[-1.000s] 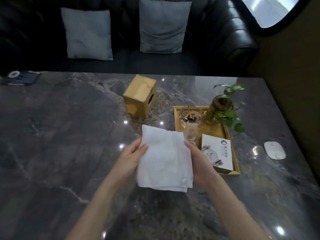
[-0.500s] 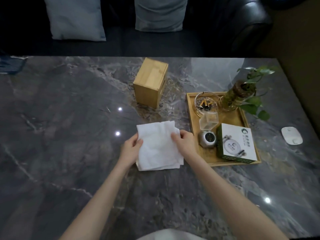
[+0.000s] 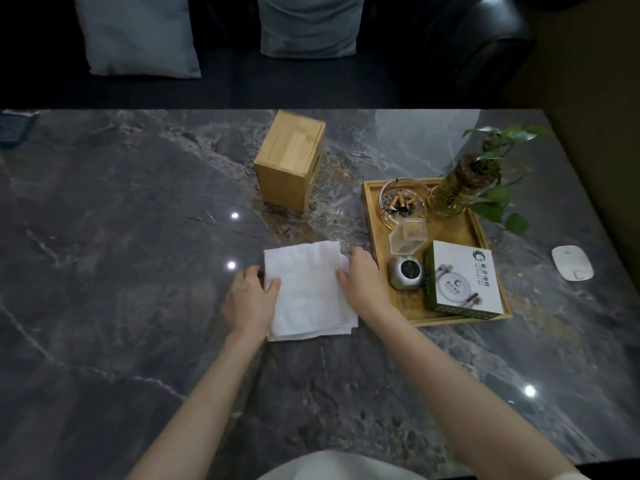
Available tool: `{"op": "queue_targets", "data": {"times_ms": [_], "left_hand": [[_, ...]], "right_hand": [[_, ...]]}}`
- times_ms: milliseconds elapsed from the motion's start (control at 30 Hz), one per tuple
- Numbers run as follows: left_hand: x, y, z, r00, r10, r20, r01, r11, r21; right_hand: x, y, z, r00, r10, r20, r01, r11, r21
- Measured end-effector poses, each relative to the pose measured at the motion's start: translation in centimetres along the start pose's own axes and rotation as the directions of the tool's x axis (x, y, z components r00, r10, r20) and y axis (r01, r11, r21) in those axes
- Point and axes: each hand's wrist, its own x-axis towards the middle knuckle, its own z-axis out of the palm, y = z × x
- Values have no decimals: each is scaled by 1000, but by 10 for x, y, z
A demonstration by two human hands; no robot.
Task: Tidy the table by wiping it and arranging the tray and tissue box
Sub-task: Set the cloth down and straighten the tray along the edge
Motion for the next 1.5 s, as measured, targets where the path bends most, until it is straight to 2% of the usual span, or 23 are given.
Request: {"op": "queue_targets", "data": {"times_ms": [67, 133, 200, 267, 400, 500, 633, 800, 900, 1033, 1133, 1500], "left_hand": [[-6, 7, -3, 993, 99, -58, -98, 995, 25], [-15, 21, -4, 963, 256, -82, -255, 967, 20], [-24, 40, -2, 923, 378, -72, -381, 924, -29], [-31, 62, 5, 889, 451, -80, -457, 883, -105], [-45, 104, 24, 885, 456, -92, -463, 842, -276], [-50, 126, 44, 911, 411, -19, -396, 862, -317], [-52, 143, 68, 944, 323, 71, -290, 912, -289], [-41, 144, 97, 969, 195, 153, -165, 968, -188], [-38, 147, 107, 969, 182, 166, -162, 978, -128], [-34, 152, 109, 972, 184, 147, -188, 982, 12], [-34, 154, 111, 972, 187, 144, -205, 972, 118], [-39, 159, 110, 978, 183, 97, -195, 971, 137]], "right_hand": [[-5, -1, -14, 998, -68, 9, 68, 997, -47], [-12, 2, -33, 991, -128, -31, 123, 983, -140], [-20, 10, -56, 978, -150, -143, 115, 968, -223], [-27, 23, -81, 952, -139, -273, 76, 970, -229], [-33, 64, -125, 883, -96, -459, 20, 986, -168], [-27, 103, -148, 838, -49, -543, -24, 992, -128], [-10, 154, -159, 867, 47, -497, -93, 993, -68], [10, 192, -151, 938, 156, -310, -170, 985, -17], [22, 202, -147, 960, 173, -218, -178, 984, -1], [34, 206, -143, 985, 120, -127, -136, 983, -127], [37, 206, -139, 986, 80, -146, -106, 978, -180], [42, 205, -131, 979, 46, -198, -91, 970, -225]]}}
